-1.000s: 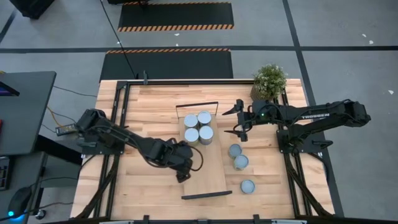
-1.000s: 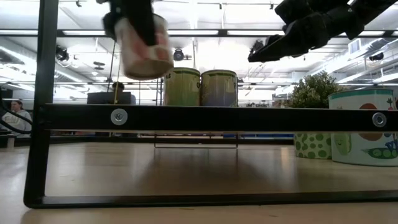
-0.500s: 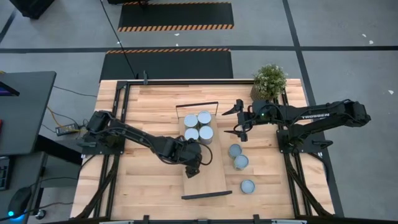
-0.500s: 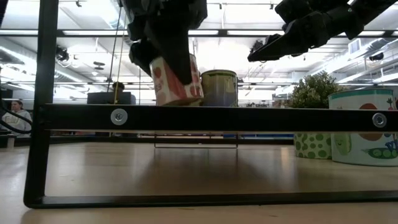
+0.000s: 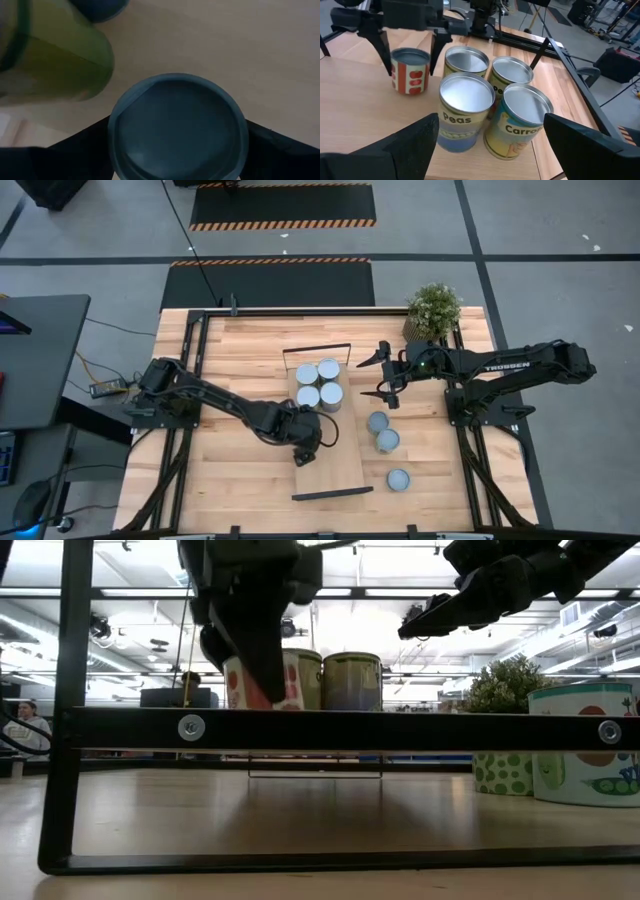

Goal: Pick and place cans onto a shelf
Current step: Put the canned diced tomatoes on the shelf

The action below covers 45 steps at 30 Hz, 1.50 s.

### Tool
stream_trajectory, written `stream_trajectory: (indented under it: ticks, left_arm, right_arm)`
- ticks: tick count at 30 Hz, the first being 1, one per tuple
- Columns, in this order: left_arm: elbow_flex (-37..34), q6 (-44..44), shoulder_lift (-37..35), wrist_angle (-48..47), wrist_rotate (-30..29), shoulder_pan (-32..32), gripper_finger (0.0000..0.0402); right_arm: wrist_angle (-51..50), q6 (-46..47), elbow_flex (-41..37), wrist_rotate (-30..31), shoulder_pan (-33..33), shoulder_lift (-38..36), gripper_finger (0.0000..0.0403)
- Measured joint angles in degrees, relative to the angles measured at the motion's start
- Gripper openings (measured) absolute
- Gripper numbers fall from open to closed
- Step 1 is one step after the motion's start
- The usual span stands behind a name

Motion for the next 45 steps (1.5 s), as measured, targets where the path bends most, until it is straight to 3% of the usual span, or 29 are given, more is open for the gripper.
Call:
stream_trajectory:
  ticks: [6, 45]
  left_arm:
    - [-0.7, 0.6, 0.0, 2.4, 2.5, 0.5, 0.0316]
    - [-0.8, -0.8, 0.0, 4.3, 2.9, 0.5, 0.0316]
  right_arm:
    - [0.0, 0.0, 0.0, 0.0, 0.0, 0.0, 0.0368]
    - [0.0, 0.2, 0.0, -0.4, 0.0, 0.0, 0.0368]
